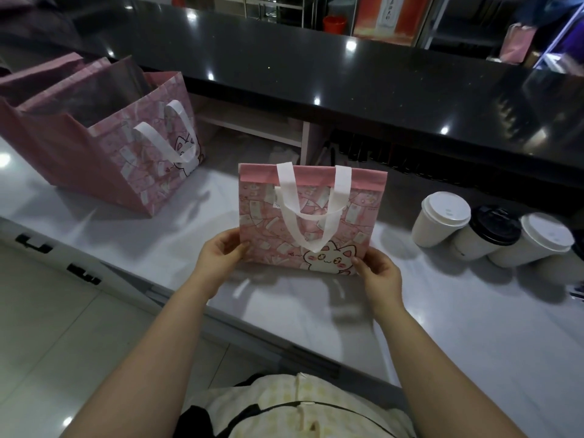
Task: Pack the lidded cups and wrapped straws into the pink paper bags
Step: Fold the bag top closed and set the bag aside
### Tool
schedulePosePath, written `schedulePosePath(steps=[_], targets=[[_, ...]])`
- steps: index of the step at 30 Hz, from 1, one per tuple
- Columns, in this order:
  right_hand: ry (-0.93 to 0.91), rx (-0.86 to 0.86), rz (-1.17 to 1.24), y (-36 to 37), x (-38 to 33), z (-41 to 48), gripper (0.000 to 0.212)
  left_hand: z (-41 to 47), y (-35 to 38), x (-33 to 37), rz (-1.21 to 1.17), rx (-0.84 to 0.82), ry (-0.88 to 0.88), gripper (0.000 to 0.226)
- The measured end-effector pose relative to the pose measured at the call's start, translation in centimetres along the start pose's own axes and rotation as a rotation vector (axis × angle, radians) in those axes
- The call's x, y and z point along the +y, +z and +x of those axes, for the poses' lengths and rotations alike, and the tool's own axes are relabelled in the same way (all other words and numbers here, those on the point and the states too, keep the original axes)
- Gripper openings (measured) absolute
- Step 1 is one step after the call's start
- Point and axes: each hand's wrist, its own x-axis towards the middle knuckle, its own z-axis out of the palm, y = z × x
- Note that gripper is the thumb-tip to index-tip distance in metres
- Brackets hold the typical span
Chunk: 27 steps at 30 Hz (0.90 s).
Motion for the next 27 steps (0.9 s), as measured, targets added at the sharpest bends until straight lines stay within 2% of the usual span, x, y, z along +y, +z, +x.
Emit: schedulePosePath(steps=[4,10,18,23,27], targets=[[0.019,0.086,0.014,0.5,-0.1,-0.3,0.016,-1.1,0.6,-0.2,0.009,0.180,0.005,0.021],[-0.033,0.040,0.116,3.7,-2.6,0.3,0.017,-3.1,-0.5,0.8,-0.078,0.430,0.059,0.017],[-0.055,-0.245,0.206,11.4,-5.7,-3.2,0.023,-11.5,-6.7,2.1,-0.232,0.740,0.058,0.012],[-0.027,-0.463,0.295,18.6,-6.8,-7.4,0.021,-18.7,-11.9,3.2,-0.303,0.943,0.105,0.010],[0.019,-0.667,0.268,24.6,-6.7,-11.6,0.028,-24.2,-16.5,2.9,-0.341,1.107,0.129,0.013]])
